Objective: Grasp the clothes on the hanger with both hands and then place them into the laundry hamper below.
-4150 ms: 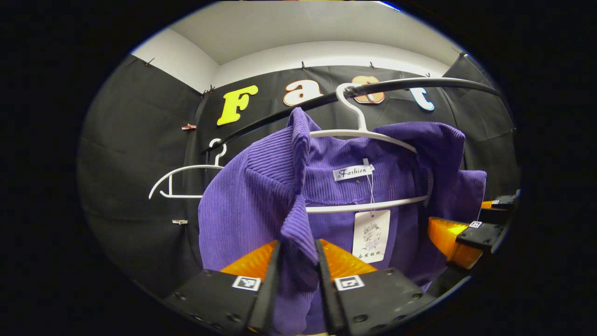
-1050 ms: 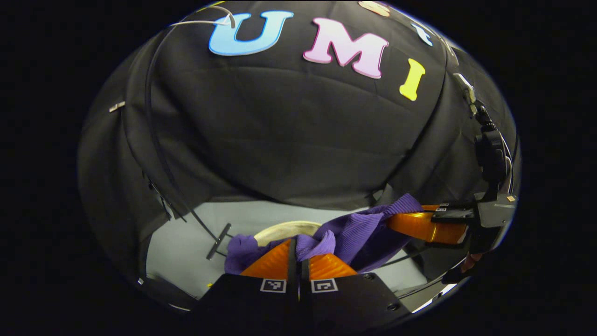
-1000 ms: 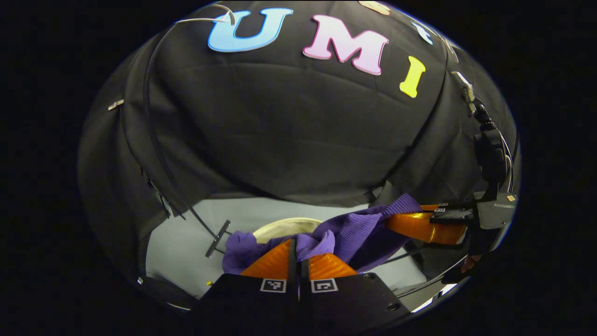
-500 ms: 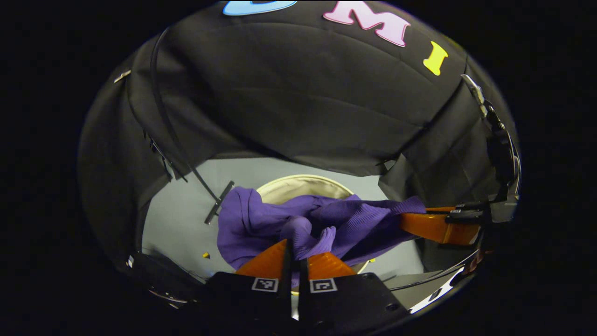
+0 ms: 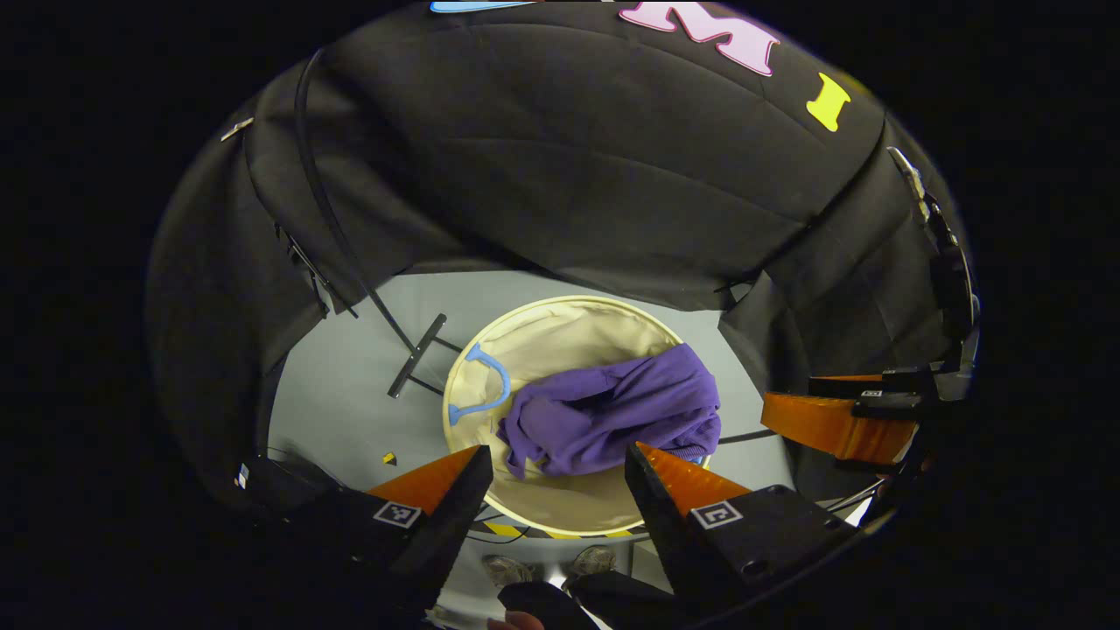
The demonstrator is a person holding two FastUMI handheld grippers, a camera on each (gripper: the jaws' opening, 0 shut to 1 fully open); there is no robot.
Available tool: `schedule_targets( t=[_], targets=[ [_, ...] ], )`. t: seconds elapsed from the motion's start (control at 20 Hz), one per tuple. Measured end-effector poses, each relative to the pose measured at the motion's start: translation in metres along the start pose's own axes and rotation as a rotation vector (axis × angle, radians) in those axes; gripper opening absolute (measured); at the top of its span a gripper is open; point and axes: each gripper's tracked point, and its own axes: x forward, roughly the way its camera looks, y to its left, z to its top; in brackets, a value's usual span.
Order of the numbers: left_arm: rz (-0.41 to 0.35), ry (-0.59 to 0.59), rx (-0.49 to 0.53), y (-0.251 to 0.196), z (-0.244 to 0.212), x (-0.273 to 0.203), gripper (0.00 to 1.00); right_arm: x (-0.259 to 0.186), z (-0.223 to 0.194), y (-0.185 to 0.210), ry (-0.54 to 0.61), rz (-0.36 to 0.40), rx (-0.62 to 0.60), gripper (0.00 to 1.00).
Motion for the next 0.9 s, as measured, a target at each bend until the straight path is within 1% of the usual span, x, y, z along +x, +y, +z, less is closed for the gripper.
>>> schedule_targets(
  t=[0.1,0.2,0.35,0.6,0.9],
  targets=[
    [0.000,-0.007,0.007,0.000,0.001,-0.004,0.96,-0.011,-0.001,-0.003,-0.014,-0.001,-0.001,0.99],
    [-0.010,-0.033,0.018,-0.004,0.006,-0.021,0.96,-0.024,0.004,-0.001,-0.045,0.003,-0.001,0.99],
    [-0.018,-0.102,0.042,-0.007,0.022,-0.053,0.96,-0.053,0.016,0.003,-0.131,0.002,-0.003,0.99],
    [-0.016,-0.277,0.043,-0.015,0.066,-0.126,0.96,-0.131,0.050,0.003,-0.329,-0.046,0.011,0.99],
    [-0.007,-0.505,0.130,-0.029,0.118,-0.235,0.95,-0.233,0.092,0.011,-0.556,-0.091,0.013,0.99]
  ],
)
